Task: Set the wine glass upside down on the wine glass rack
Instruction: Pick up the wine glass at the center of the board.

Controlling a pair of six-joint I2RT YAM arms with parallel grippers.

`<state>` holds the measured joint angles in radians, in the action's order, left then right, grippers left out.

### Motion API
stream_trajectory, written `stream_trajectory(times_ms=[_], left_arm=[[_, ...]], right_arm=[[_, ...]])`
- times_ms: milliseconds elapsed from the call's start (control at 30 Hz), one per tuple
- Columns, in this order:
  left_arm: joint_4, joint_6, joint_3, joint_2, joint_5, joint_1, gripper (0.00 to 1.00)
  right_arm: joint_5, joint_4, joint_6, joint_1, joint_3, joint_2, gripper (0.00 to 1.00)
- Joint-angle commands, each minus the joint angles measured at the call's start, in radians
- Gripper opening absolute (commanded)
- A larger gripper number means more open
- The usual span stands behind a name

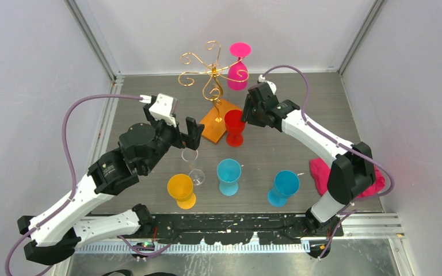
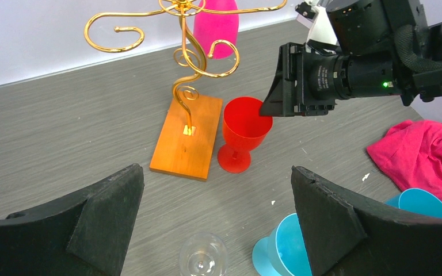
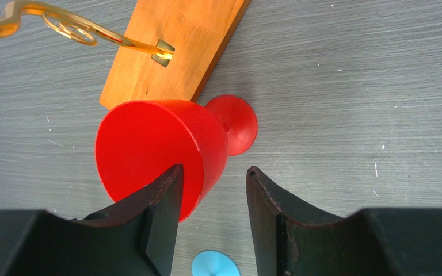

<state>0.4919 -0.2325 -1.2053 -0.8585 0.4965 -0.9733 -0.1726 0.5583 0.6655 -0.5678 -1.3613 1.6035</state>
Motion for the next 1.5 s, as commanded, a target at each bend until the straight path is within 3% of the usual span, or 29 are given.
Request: stream_trajectory(times_ms=[0,333,767,1467], left_arm=[[-0.010,-0.010,0.004,0.016,-0.009,-0.003,1.00],[-0.017,-0.010,0.010,0.015,-0.009,-0.004,1.00],[-0.014,-0.013,0.012,0.025,-0.012,-0.004,1.00],[0.024,-0.061,-0.020,0.034,-0.065,-0.006,0.97]], right_arm=[[-0.027,-0.057,0.025,-0.006,-0.013,0.018,0.50],[-0.038,-0.081,0.044,-0.006,0.002,0.056,0.44],[-0.057,-0.076,0.055,-0.006,0.034,0.054,0.21],[-0.134,0.035,0.054,-0.005,0.145,-0.148,0.03]])
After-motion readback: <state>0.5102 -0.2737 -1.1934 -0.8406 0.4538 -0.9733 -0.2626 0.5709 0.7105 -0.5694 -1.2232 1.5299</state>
